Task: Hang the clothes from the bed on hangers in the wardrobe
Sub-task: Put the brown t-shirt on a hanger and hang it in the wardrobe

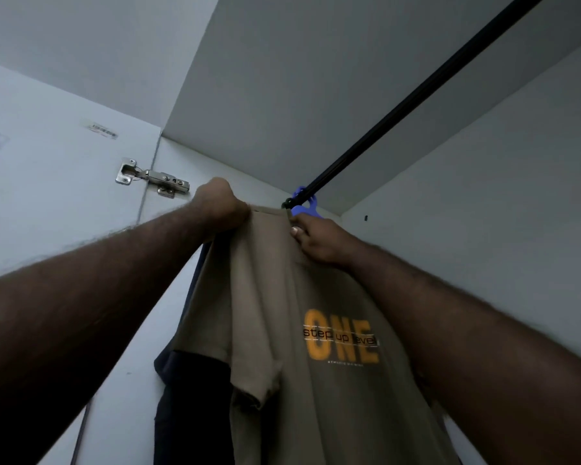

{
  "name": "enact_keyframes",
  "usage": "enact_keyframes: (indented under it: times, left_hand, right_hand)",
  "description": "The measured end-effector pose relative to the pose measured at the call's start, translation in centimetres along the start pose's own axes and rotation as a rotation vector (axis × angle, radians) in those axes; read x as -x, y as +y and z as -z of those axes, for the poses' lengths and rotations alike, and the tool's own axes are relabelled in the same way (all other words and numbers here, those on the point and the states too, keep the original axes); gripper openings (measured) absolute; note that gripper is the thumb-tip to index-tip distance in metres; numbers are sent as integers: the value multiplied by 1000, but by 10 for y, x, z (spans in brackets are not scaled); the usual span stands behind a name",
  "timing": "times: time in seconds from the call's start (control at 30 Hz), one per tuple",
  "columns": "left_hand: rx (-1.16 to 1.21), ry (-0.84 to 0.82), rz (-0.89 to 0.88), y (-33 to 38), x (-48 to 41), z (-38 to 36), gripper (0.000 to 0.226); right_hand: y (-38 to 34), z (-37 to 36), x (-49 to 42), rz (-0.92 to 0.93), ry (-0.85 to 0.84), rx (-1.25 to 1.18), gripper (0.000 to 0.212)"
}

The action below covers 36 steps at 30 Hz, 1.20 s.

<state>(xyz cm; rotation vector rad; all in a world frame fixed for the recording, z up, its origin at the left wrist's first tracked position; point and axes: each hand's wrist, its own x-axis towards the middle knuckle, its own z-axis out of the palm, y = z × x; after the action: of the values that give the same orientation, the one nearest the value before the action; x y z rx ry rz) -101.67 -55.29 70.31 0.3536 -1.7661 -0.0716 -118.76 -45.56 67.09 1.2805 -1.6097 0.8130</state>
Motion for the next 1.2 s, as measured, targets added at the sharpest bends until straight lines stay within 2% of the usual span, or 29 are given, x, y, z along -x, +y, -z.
enact_keyframes:
  times: [0.07,0.27,0.37,0.47,0.6,0.83,0.9,0.97,1.03,1.13,1.2]
  left_hand:
    - [92,-91,61,-1,14,5,49]
    - [194,-379,271,-20,54,29,35]
    - [223,-437,356,-36,68,47,23]
    - [187,-405,391,-51,77,64,14]
    - [160,-260,392,-60,83,81,15]
    - [-52,11,221,-63,96,92,42]
    - [-62,1,168,-61,98,99,48]
    - [-48,-88,166,-59,101,110,51]
    - [-102,-183,205,-58,104,120,43]
    - [-117,-158,241,-56,107,128,29]
    - [-55,-129,217,-50,108,129,23]
  right_hand:
    - [-2,-1,8,28,-13,-22,34]
    - [-21,-5,32,137,-24,-24,43]
    - [-36,-11,47,211,-36,-30,46]
    - [-52,-20,56,278,-54,-65,49]
    - [-68,-28,58,343,-69,-55,53]
    - [-87,-39,57,337,-140,-41,57]
    - [-90,-41,60,335,-144,-41,58]
    - [-91,-44,63,344,-158,-34,57]
    - [-90,-44,67,353,-184,-19,53]
    - [-88,-44,67,363,-237,24,41]
    - [-88,-39,66,326,-246,-118,30]
